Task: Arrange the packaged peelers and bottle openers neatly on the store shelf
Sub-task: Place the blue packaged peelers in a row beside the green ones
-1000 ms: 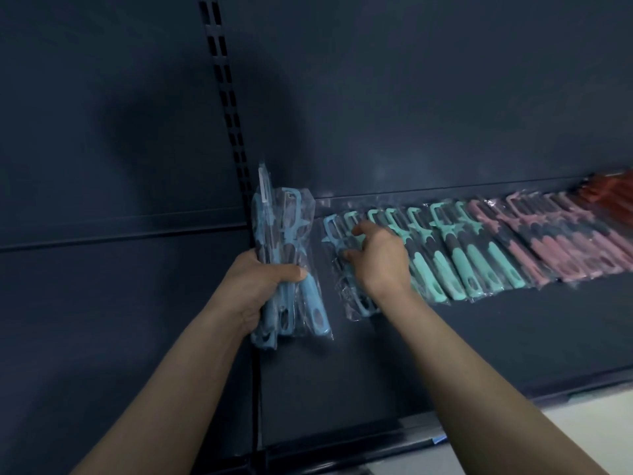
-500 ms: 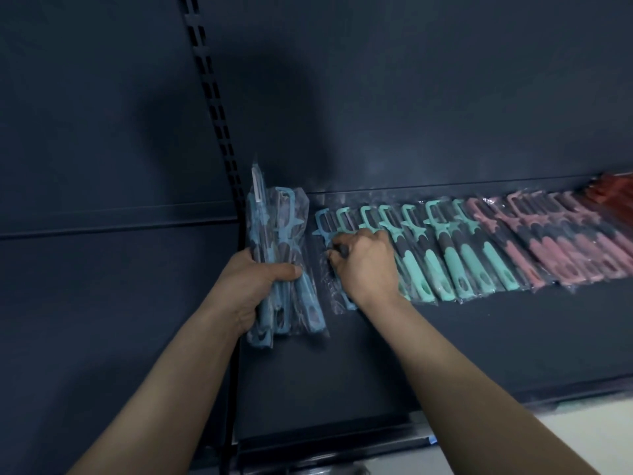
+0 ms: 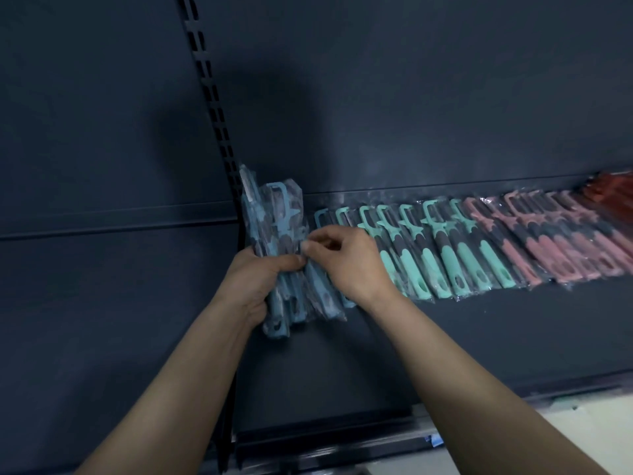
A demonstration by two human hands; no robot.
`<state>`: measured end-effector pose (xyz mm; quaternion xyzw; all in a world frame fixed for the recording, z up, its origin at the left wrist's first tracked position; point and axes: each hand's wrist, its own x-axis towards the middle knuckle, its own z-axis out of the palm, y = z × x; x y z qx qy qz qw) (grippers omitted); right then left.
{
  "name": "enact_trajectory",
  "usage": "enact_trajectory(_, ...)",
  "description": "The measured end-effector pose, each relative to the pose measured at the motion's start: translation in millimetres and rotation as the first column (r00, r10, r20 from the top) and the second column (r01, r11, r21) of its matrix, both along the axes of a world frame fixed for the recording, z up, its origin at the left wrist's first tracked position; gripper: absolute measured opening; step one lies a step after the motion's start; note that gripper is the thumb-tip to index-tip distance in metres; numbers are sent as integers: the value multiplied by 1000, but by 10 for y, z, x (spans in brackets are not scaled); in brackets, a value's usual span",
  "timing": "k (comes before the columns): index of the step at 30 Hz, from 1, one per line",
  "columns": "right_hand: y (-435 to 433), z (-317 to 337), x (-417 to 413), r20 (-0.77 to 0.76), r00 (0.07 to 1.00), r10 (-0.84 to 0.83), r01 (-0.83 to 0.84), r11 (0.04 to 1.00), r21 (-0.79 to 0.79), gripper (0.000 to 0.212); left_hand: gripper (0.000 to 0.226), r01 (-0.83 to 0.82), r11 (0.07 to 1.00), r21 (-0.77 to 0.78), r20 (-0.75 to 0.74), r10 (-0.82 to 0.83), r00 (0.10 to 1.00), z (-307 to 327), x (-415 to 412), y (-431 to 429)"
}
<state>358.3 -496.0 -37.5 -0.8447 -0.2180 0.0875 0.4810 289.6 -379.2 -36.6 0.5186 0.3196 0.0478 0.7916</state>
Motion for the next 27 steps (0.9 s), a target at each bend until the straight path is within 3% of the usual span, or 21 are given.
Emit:
enact_trajectory(5, -4, 24, -36, -138, 989, 42, -43, 999, -6, 34, 26, -58, 995, -79, 22, 60, 998, 19, 9, -1)
enact_trajectory(14, 1, -18, -1, -100, 991, -91, 85, 994, -65, 37, 28, -111, 987, -121, -10, 110, 994, -26, -23, 96)
enact_trajectory(20, 104, -68, 1, -8, 994, -113, 110, 981, -159, 23, 26, -72, 995, -72, -14, 72, 997, -40, -85, 131)
enact_trajectory(23, 132, -108, -18, 113, 991, -77, 109, 946, -306, 14, 24, -53, 997, -49, -12, 53, 999, -42, -96, 154)
enact_trajectory(27, 150, -106, -71, 257, 966, 15, 119, 859, -497, 22, 21, -49, 998, -36, -13, 49, 999, -31, -95, 170)
